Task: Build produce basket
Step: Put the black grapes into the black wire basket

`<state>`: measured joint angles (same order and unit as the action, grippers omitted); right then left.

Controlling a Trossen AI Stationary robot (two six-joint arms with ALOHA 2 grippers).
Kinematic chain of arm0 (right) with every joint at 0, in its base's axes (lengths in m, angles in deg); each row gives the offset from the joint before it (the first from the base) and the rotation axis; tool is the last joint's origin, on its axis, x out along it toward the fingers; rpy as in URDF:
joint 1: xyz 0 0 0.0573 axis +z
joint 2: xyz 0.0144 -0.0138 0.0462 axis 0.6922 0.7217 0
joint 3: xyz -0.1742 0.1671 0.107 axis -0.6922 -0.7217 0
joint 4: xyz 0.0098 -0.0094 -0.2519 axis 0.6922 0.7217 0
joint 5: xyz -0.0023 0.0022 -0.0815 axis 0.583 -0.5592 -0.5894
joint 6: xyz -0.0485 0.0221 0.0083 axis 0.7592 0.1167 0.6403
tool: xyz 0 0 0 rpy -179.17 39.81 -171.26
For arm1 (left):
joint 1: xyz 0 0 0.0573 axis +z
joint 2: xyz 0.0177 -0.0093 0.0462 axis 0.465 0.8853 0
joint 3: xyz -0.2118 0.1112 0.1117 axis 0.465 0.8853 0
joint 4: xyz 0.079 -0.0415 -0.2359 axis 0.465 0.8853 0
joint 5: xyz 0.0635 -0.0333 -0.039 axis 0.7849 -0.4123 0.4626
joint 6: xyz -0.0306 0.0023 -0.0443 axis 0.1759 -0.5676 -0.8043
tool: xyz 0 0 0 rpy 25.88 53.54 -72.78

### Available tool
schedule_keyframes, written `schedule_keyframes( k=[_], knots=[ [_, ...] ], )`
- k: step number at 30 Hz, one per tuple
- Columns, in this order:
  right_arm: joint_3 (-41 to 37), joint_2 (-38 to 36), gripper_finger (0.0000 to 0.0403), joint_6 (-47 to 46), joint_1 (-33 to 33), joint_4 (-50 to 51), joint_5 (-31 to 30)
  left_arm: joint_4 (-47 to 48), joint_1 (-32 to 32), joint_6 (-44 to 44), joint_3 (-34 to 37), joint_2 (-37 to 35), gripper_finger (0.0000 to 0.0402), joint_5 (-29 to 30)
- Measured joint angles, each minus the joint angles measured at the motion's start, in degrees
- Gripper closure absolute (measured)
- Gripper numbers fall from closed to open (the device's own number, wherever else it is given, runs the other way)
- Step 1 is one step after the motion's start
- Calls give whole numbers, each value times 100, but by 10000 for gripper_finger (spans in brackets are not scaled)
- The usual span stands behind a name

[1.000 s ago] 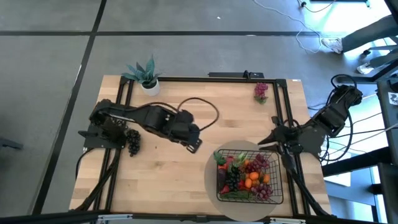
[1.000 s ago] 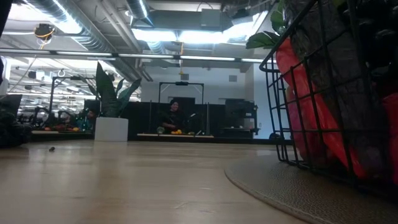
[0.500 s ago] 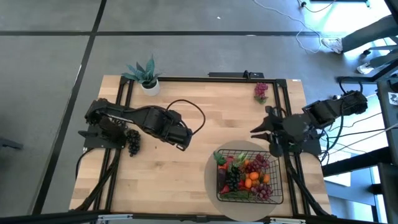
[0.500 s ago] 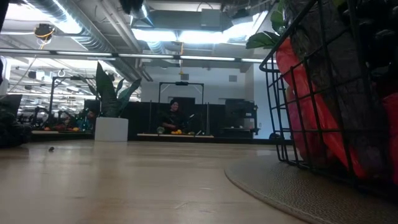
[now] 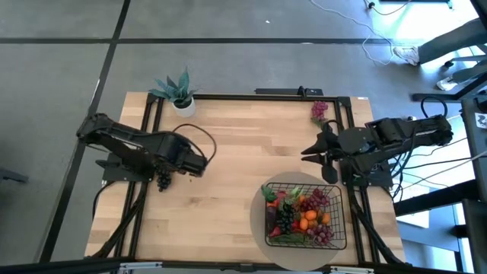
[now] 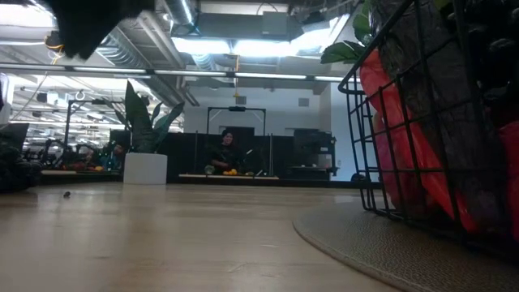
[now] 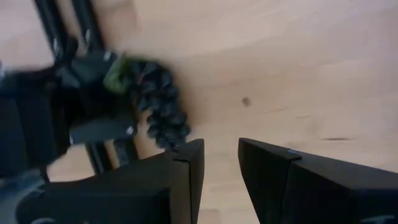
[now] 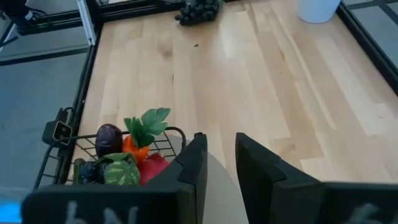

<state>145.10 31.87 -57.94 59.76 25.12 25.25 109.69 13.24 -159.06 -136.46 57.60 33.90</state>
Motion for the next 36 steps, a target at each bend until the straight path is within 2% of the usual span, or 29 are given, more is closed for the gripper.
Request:
schedule_keyframes(
  k=[4,7,18,26,36],
  knots=[
    [0,0,333,-8,-43,-23,-1,-80,6,-313,815,-227,314,-383],
    [0,0,333,-32,-43,-23,0,-291,5,-313,1315,-297,314,-429],
    [0,0,333,-196,-43,-23,-2,-912,21,-384,2589,-298,314,-705],
    [0,0,333,-203,-43,-23,-5,-1255,21,-416,3104,-296,314,-705],
    [0,0,333,-205,-43,-23,-7,-1627,21,-414,3342,-296,314,-676]
  ],
)
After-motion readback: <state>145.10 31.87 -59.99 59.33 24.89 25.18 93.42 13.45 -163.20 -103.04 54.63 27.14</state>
